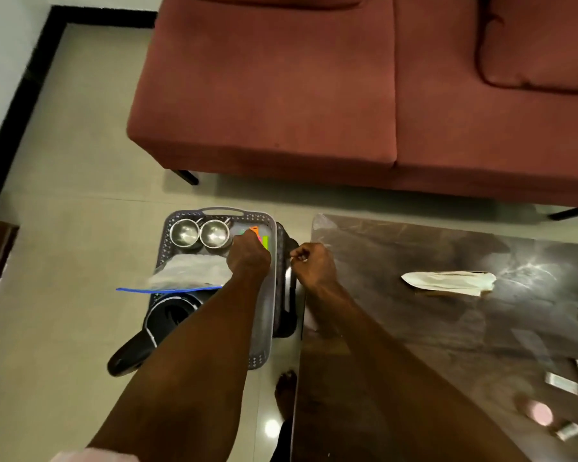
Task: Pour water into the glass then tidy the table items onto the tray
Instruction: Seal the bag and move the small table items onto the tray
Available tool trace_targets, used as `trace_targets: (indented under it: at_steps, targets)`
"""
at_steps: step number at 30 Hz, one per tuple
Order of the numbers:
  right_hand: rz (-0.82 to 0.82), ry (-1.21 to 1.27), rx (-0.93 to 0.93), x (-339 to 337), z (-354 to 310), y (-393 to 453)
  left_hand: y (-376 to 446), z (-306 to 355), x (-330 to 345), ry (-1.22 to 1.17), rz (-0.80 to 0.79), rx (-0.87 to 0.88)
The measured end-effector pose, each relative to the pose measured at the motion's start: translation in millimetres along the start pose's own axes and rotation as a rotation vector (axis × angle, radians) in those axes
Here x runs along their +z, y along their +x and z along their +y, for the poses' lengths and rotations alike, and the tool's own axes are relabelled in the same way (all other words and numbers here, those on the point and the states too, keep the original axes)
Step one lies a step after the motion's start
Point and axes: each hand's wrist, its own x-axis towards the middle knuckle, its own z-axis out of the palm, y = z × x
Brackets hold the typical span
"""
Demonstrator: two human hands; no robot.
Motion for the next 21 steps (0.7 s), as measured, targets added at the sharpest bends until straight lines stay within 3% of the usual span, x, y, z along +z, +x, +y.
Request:
trace_targets:
  at_steps: [15,21]
  targets:
    - [0.032,-0.008,-0.005,6,5,17,8,-7,16,-0.016,-0.048,-0.056]
    - [0.044,0.066,0.01,-17,8,6,-23,20,-3,0.094,0.089,0.033]
